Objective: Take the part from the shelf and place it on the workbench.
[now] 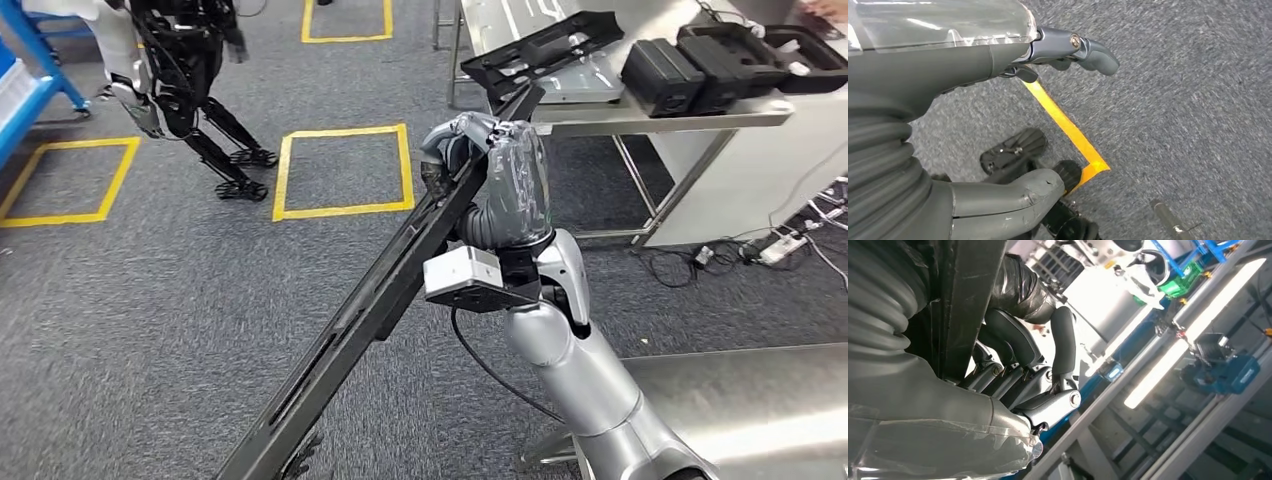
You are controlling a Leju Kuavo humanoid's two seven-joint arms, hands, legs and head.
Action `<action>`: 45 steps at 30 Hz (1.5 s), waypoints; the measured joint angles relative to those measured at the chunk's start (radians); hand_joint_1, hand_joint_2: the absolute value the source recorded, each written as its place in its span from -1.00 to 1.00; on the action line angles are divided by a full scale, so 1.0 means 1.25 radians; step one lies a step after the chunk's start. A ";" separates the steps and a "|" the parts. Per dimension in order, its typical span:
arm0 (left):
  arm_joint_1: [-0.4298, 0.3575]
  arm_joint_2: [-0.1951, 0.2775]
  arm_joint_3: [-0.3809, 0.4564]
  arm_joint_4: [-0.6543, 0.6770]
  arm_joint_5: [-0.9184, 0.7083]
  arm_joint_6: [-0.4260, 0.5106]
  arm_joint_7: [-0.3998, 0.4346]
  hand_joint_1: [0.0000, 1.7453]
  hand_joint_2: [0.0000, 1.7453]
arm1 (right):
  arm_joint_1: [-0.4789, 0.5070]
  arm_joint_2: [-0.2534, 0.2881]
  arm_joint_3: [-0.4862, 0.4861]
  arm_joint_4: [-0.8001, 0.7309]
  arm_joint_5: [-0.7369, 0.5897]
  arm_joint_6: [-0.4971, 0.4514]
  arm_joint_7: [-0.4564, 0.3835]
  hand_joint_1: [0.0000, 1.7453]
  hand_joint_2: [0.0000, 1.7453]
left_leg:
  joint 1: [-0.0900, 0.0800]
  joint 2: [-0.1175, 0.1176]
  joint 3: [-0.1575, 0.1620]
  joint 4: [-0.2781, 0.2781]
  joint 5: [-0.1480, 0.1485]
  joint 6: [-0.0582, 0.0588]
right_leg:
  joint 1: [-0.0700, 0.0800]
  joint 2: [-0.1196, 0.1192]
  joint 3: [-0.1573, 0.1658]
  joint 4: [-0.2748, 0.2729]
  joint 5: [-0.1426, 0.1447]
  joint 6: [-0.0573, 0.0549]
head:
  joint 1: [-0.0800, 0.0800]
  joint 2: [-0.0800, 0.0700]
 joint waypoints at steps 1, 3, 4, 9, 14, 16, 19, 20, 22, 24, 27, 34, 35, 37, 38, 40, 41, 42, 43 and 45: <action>0.000 0.003 0.000 0.000 0.000 -0.002 0.000 -1.00 1.00 | 0.002 -0.001 -0.001 -0.001 -0.001 0.000 -0.002 1.00 1.00 | -0.001 0.000 0.001 -0.003 0.000 0.002 | -0.001 0.009 -0.004 -0.001 0.003 0.006 | 0.000 0.000; -0.004 0.008 0.000 0.000 0.001 -0.011 0.000 -1.00 1.00 | 0.005 -0.003 -0.007 -0.005 -0.002 -0.001 -0.003 1.00 1.00 | 0.000 0.018 0.002 -0.009 0.005 0.012 | -0.001 0.009 -0.009 -0.001 0.004 0.015 | 0.000 0.000; -0.007 0.010 0.000 0.000 0.002 -0.017 0.000 -1.00 1.00 | 0.005 -0.004 -0.010 -0.007 -0.002 -0.001 -0.003 1.00 1.00 | 0.002 0.028 0.002 -0.013 0.009 0.019 | 0.001 -0.009 -0.016 0.011 -0.004 0.019 | 0.002 0.000; -0.009 0.020 0.000 0.000 0.000 -0.037 0.005 -1.00 1.00 | 0.004 -0.007 -0.018 -0.014 -0.003 -0.002 -0.003 1.00 1.00 | -0.003 0.081 0.002 -0.017 0.011 0.031 | -0.001 -0.086 -0.098 0.193 -0.090 0.029 | 0.006 0.000; -0.023 0.021 0.000 0.000 0.016 -0.077 0.006 -1.00 1.00 | -0.001 -0.009 -0.025 -0.027 -0.001 0.000 -0.003 1.00 1.00 | -0.007 0.126 0.009 -0.014 0.001 0.021 | 0.010 -0.141 -0.003 0.017 -0.005 0.017 | 0.005 0.000; -0.025 0.021 0.000 0.000 0.019 -0.086 0.005 -1.00 1.00 | -0.004 -0.009 -0.026 -0.031 -0.001 0.000 -0.003 1.00 1.00 | -0.012 0.141 0.013 -0.015 -0.002 0.014 | 0.019 -0.152 0.005 -0.003 -0.007 0.007 | 0.005 0.000; -0.029 0.022 0.000 0.000 0.019 -0.091 0.004 -1.00 1.00 | -0.004 -0.009 -0.026 -0.037 0.000 0.001 -0.002 1.00 1.00 | -0.011 0.147 0.017 -0.009 -0.016 0.002 | 0.013 -0.121 0.005 -0.009 -0.003 -0.005 | 0.005 0.000; -0.030 0.022 0.000 0.000 0.019 -0.092 0.004 -1.00 1.00 | -0.005 -0.009 -0.026 -0.038 0.000 0.001 -0.002 1.00 1.00 | -0.010 0.131 0.011 0.010 -0.031 -0.001 | 0.010 -0.112 0.007 -0.012 -0.001 -0.010 | 0.005 0.000; -0.030 0.024 0.000 0.000 0.019 -0.093 0.004 -1.00 1.00 | -0.006 -0.009 -0.027 -0.040 0.000 0.002 -0.002 1.00 1.00 | -0.007 0.085 -0.029 0.100 -0.080 -0.005 | 0.007 -0.093 0.008 -0.014 0.001 -0.017 | 0.005 0.000; -0.026 0.025 0.000 0.000 0.019 -0.093 0.004 -1.00 1.00 | -0.004 -0.008 -0.027 -0.040 0.001 0.003 -0.002 1.00 1.00 | -0.007 0.068 -0.078 0.197 -0.115 -0.007 | 0.007 -0.072 0.007 -0.013 0.001 -0.019 | 0.005 0.000; -0.026 0.026 0.000 0.000 0.019 -0.093 0.005 -1.00 1.00 | -0.002 -0.008 -0.027 -0.040 0.001 0.003 -0.002 1.00 1.00 | -0.006 0.059 -0.071 0.160 -0.061 -0.004 | 0.008 -0.039 0.007 -0.008 0.001 -0.019 | 0.005 0.000; -0.027 0.030 0.001 0.000 0.029 -0.094 0.009 -1.00 1.00 | -0.001 -0.009 -0.027 -0.042 0.002 0.003 -0.001 1.00 1.00 | -0.003 0.014 -0.004 -0.004 0.010 0.013 | 0.003 0.006 -0.011 0.002 0.007 0.010 | 0.005 0.000; -0.028 0.030 0.001 0.000 0.031 -0.094 0.010 -1.00 1.00 | -0.001 -0.009 -0.027 -0.044 0.003 0.003 -0.001 1.00 1.00 | -0.001 0.024 -0.003 -0.008 0.013 0.018 | 0.005 -0.010 -0.016 0.012 0.000 0.014 | 0.006 0.000; -0.027 0.031 0.001 0.000 0.033 -0.093 0.010 -1.00 1.00 | -0.001 -0.010 -0.028 -0.046 0.003 0.002 -0.001 1.00 1.00 | -0.001 0.044 -0.002 -0.013 0.017 0.027 | 0.006 -0.059 -0.045 0.075 -0.039 0.020 | 0.007 0.000; -0.025 0.031 0.001 0.000 0.033 -0.093 0.012 -1.00 1.00 | 0.000 -0.010 -0.028 -0.047 0.004 0.002 -0.001 1.00 1.00 | -0.002 0.054 -0.002 -0.013 0.016 0.030 | 0.005 -0.074 -0.068 0.125 -0.064 0.023 | 0.008 0.000; -0.021 0.031 0.001 0.000 0.034 -0.095 0.019 -1.00 1.00 | 0.003 -0.011 -0.028 -0.047 0.004 0.002 0.000 1.00 1.00 | -0.003 0.077 -0.003 -0.013 0.015 0.031 | 0.001 -0.085 -0.104 0.203 -0.091 0.028 | 0.008 0.000; -0.019 0.031 0.001 0.000 0.035 -0.097 0.025 -1.00 1.00 | 0.005 -0.012 -0.028 -0.047 0.004 0.002 0.001 1.00 1.00 | -0.003 0.088 -0.003 -0.013 0.014 0.031 | -0.001 -0.088 -0.105 0.206 -0.084 0.029 | 0.008 0.000; -0.019 0.031 0.001 0.000 0.036 -0.099 0.031 -1.00 1.00 | 0.005 -0.013 -0.028 -0.047 0.004 0.002 0.002 1.00 1.00 | -0.003 0.098 -0.002 -0.013 0.013 0.030 | -0.001 -0.093 -0.089 0.178 -0.065 0.029 | 0.008 0.000; -0.019 0.031 0.001 0.000 0.039 -0.101 0.036 -1.00 1.00 | 0.006 -0.013 -0.028 -0.047 0.004 0.002 0.003 1.00 1.00 | -0.003 0.107 0.000 -0.013 0.012 0.028 | -0.001 -0.107 -0.060 0.128 -0.039 0.027 | 0.008 0.000; -0.018 0.031 0.002 0.000 0.043 -0.105 0.046 -1.00 1.00 | 0.005 -0.013 -0.028 -0.047 0.004 0.002 0.003 1.00 1.00 | -0.007 0.123 0.004 -0.012 0.007 0.021 | 0.007 -0.144 -0.007 0.030 -0.008 0.020 | 0.008 0.000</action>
